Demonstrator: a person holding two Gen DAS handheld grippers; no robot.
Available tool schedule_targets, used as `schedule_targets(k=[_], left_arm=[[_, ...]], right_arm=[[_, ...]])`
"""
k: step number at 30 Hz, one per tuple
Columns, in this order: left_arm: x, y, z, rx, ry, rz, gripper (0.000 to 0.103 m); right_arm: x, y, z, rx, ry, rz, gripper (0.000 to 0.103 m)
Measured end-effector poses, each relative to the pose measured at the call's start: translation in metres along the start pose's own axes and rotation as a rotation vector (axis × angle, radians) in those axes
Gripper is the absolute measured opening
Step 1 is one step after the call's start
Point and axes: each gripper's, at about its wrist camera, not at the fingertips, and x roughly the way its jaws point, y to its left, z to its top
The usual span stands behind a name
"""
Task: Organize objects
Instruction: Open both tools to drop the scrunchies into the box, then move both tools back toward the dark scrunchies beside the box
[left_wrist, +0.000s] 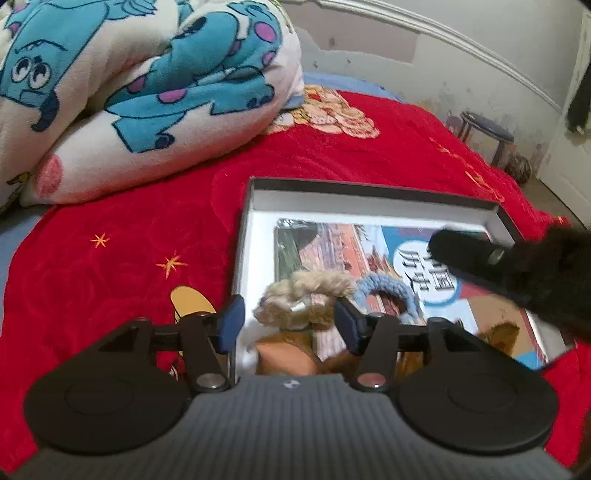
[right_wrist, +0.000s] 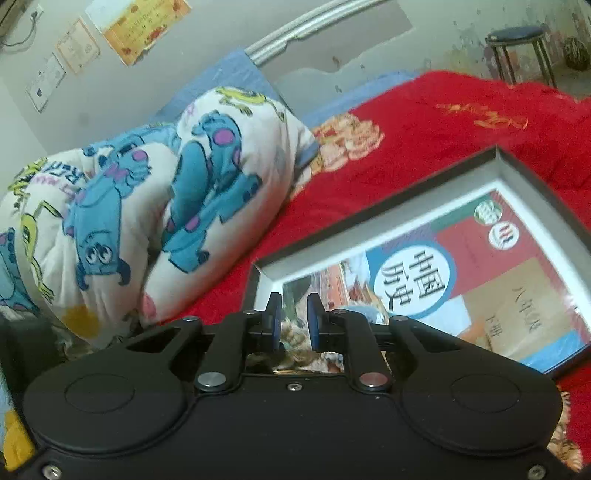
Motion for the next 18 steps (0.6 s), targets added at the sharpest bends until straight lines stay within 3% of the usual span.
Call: schedule_targets(k=[8,14,18], left_arm=[[-0.028,0.005,-0.002,0.030,-0.028,-0.050,0.084],[-0.061,0.011,-0.004,0.054,-0.079,-0.080,0.088],[-0.080,0.008,-0.002,0.106,-0.078,-0.152,0.089]], right_arm=[[-0.050,0.020,-0.001,-0.069,-0.018,-0.012,0.017],[-0.100,0.033,-0.005,-0.092,-0.089,-0.037,0.027],[-0.128,0.034,-0.009,-0.141,-0.123,-0.063,0.035]])
